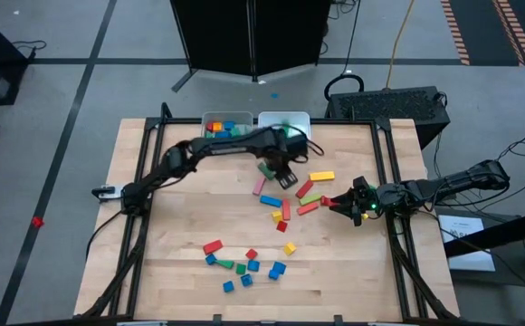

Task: Sort blocks by size
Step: Put the blue square block into the gray bin

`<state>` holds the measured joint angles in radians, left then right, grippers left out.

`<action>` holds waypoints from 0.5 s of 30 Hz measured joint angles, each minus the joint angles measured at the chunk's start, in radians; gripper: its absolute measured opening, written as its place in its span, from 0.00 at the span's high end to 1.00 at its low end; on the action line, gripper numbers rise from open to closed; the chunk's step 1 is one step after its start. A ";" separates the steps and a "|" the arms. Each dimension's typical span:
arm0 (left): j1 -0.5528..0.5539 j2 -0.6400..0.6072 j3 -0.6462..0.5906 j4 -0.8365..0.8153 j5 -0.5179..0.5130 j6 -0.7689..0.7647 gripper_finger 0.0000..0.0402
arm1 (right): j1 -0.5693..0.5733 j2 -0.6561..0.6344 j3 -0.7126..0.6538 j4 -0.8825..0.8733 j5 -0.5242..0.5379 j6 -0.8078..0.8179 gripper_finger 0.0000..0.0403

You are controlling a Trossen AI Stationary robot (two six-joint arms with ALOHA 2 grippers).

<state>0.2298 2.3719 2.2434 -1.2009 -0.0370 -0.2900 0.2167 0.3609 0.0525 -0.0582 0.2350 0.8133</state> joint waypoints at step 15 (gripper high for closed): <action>0.354 -0.225 -0.092 -0.236 -0.208 0.069 0.69 | 0.000 0.005 0.000 0.001 0.001 0.010 0.52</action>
<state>0.5840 2.1468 2.1517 -1.4371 -0.2449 -0.2208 0.2168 0.3659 0.0528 -0.0574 0.2356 0.8229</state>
